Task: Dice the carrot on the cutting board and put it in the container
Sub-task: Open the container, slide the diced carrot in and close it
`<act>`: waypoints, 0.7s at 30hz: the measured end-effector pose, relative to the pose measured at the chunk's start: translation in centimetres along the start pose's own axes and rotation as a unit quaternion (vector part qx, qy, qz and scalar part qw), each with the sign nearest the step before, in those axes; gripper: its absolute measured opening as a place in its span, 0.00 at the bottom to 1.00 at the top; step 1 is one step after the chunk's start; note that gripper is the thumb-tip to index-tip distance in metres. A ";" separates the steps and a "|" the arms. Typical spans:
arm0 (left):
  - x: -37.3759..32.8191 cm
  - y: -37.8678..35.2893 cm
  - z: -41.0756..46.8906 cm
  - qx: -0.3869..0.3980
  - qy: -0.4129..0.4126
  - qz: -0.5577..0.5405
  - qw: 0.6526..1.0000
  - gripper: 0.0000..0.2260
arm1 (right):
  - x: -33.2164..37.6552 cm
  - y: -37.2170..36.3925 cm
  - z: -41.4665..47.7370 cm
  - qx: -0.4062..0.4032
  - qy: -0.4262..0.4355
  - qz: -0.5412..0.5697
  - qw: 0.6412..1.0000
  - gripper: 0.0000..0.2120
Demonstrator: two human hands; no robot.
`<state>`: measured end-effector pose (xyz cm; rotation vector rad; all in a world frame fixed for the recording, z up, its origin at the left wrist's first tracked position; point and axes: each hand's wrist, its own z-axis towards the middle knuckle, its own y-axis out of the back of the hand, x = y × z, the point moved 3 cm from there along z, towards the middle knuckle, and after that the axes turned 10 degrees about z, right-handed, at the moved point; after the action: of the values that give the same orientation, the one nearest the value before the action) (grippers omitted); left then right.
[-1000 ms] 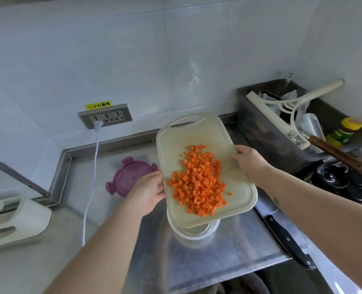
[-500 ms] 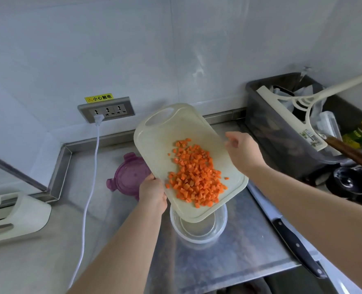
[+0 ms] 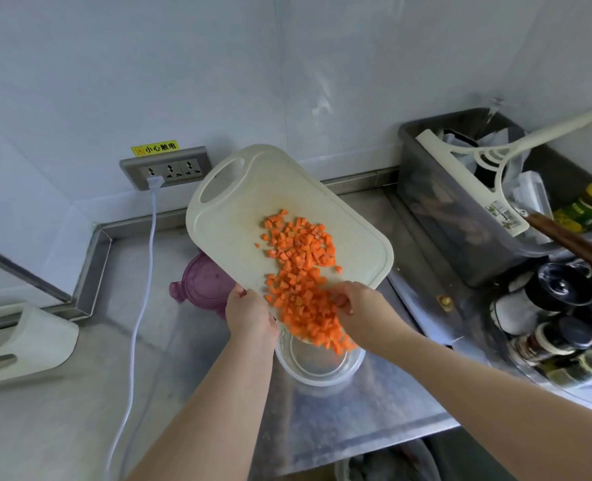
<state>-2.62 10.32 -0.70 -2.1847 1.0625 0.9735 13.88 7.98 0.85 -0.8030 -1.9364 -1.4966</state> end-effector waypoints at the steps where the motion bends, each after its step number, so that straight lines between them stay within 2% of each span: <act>1: 0.0 -0.1 0.1 -0.003 -0.004 -0.004 1.000 0.18 | -0.1 -0.3 -0.4 0.005 0.001 -0.005 1.000 0.21; 7: 0.7 -0.2 0.5 -0.021 -0.003 0.002 1.000 0.18 | 0.7 1.0 -1.0 0.037 0.048 -0.026 0.998 0.18; 10: 0.6 -0.4 -0.3 -0.017 -0.003 -0.027 0.999 0.17 | 2.9 3.7 0.3 -0.057 0.099 -0.008 0.993 0.16; 12: 0.7 -0.4 -0.5 -0.010 -0.011 -0.040 0.999 0.17 | 4.4 4.8 1.9 -0.097 0.142 -0.029 0.985 0.19; 14: 0.9 -0.5 -0.4 -0.003 -0.022 -0.035 0.999 0.18 | 5.0 4.9 3.9 -0.075 0.145 -0.102 0.981 0.23; 16: 1.1 -0.5 -0.2 -0.001 -0.031 -0.027 0.999 0.18 | 5.0 4.7 5.1 -0.047 0.133 -0.150 0.979 0.23; 21: 1.2 -0.4 0.3 -0.002 -0.029 -0.036 0.999 0.19 | 3.3 3.3 3.9 -0.003 0.128 -0.164 0.978 0.18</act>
<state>-1.89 10.19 -1.73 -2.1689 0.9497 1.0017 13.85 12.86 4.56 -0.2799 -1.9310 -1.7004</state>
